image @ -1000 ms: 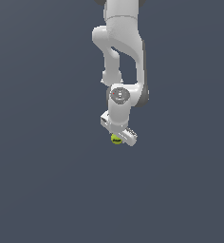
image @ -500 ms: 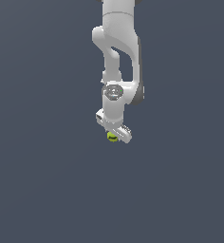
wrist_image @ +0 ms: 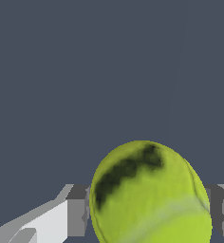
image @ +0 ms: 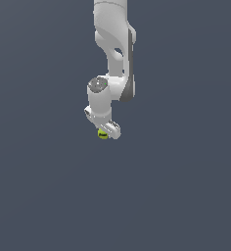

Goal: Pick up the object and move it to a goal position.

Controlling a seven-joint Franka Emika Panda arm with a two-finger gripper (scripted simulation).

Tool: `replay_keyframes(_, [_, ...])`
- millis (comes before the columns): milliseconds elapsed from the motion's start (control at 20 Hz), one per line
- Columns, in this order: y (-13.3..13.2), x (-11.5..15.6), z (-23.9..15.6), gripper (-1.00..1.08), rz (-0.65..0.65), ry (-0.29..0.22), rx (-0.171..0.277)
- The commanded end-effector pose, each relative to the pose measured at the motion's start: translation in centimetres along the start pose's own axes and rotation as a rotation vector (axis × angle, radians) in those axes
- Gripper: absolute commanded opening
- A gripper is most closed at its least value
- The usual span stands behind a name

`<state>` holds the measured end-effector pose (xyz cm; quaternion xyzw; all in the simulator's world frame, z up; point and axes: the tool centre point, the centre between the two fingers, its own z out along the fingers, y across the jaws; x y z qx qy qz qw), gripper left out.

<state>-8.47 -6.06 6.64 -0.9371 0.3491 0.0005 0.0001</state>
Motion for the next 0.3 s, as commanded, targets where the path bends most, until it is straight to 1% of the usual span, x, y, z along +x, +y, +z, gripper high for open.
replay_keyframes(0, [1.21, 0.36, -0.37, -1.00, -0.001, 0.001, 0.001])
replay_keyframes(250, [2.08, 0.69, -0.62, -1.00, -0.001, 0.001, 0.001])
